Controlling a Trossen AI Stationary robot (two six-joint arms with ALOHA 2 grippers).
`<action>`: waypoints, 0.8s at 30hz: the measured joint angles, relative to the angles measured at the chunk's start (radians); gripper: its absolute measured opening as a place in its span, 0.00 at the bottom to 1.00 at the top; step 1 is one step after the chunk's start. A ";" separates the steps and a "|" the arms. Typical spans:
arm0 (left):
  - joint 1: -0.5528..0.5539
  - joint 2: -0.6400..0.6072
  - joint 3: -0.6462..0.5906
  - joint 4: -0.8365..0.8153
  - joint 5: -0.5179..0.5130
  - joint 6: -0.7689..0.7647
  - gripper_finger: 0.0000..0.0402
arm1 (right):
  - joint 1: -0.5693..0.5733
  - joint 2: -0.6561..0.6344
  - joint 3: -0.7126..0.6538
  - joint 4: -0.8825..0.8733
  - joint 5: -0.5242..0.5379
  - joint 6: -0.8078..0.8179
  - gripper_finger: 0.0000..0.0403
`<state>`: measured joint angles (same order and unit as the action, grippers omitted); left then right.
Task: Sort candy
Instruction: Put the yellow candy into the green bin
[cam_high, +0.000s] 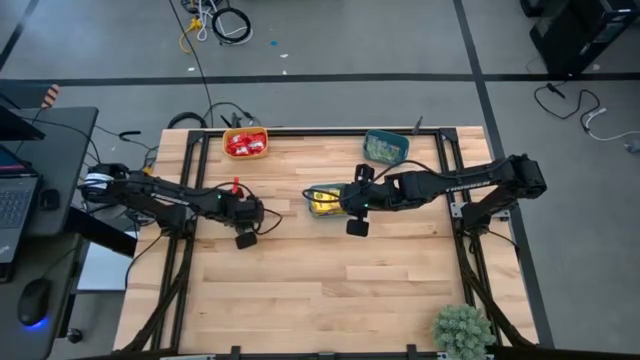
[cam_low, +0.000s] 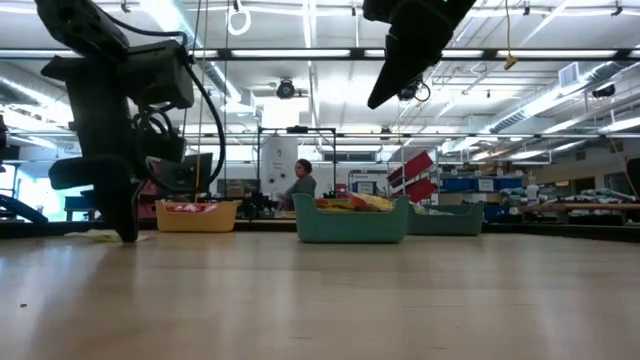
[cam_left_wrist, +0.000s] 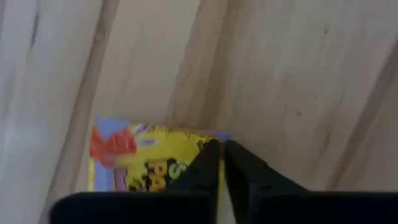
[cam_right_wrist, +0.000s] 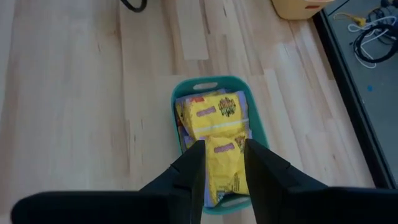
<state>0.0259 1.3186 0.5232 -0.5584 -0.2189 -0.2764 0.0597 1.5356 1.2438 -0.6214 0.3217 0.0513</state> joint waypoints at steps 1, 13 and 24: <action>0.000 0.000 0.000 0.009 -0.003 0.003 0.04 | 0.000 0.000 0.000 -0.009 0.000 0.002 0.24; -0.029 -0.002 0.148 -0.009 -0.089 0.073 0.00 | 0.020 0.000 -0.075 -0.074 0.045 0.105 0.20; -0.095 -0.003 0.337 -0.073 -0.100 0.124 0.00 | 0.049 0.000 -0.231 -0.046 0.080 0.248 0.20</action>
<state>-0.0689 1.3151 0.8602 -0.6319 -0.3187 -0.1519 0.1089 1.5356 1.0132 -0.6670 0.4019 0.2993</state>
